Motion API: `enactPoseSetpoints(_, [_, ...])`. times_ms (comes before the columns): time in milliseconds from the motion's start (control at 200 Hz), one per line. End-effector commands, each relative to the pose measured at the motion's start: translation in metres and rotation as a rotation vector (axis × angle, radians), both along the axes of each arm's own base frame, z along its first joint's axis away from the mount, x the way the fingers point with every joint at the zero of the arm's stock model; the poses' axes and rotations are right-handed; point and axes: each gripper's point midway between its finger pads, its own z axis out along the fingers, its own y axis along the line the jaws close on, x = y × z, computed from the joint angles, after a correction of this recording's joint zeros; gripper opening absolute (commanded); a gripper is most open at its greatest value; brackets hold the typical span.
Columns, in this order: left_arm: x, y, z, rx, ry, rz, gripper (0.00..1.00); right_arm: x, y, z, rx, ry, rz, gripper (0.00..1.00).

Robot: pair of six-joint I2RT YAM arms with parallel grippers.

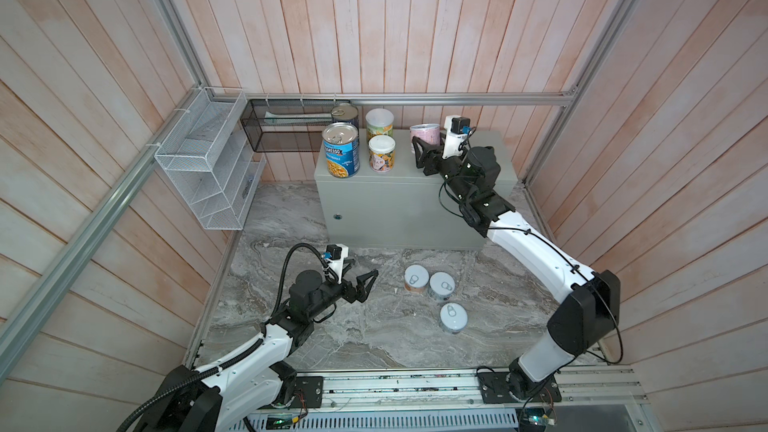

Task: Place and organize the canned foods onto the counter
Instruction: 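Raise the pink can with the right gripper up onto the cabinet top, then set the pink can beside the fruit canister and open the right gripper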

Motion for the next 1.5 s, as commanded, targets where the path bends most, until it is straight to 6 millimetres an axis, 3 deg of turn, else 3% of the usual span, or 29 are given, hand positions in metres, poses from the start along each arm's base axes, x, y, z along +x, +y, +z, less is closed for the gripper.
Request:
enactPoseSetpoints(0, [0.002, 0.001, 0.002, 0.013, -0.023, 0.005, 1.00, 0.004, -0.003, 0.042, 0.032, -0.122, -0.021, 0.64])
enactPoseSetpoints(470, [0.002, 0.000, -0.001, 0.034, -0.020, 0.007, 1.00, 0.058, 0.026, 0.000, -0.037, -0.046, -0.031, 0.65])
enactPoseSetpoints(530, [0.003, 0.000, -0.002, 0.037, -0.017, 0.010, 1.00, 0.060, 0.027, -0.003, -0.036, -0.028, -0.027, 0.73])
enactPoseSetpoints(605, [0.004, -0.001, -0.003, 0.042, -0.015, 0.012, 1.00, 0.056, 0.025, -0.004, -0.022, -0.020, -0.023, 0.85])
enactPoseSetpoints(710, [0.005, 0.000, -0.005, 0.047, -0.011, 0.018, 1.00, 0.046, 0.017, 0.003, 0.005, -0.034, -0.031, 0.92])
enactPoseSetpoints(1025, [0.007, -0.003, -0.009, 0.055, 0.009, 0.015, 1.00, 0.007, -0.005, 0.034, 0.008, -0.088, -0.039, 0.97])
enactPoseSetpoints(1300, [0.008, -0.005, -0.013, 0.066, 0.023, 0.011, 1.00, 0.000, -0.018, 0.043, -0.015, -0.089, -0.066, 0.97])
enactPoseSetpoints(1495, [0.009, -0.004, -0.014, 0.083, 0.021, 0.023, 1.00, -0.036, -0.031, 0.052, -0.001, -0.117, -0.031, 0.97])
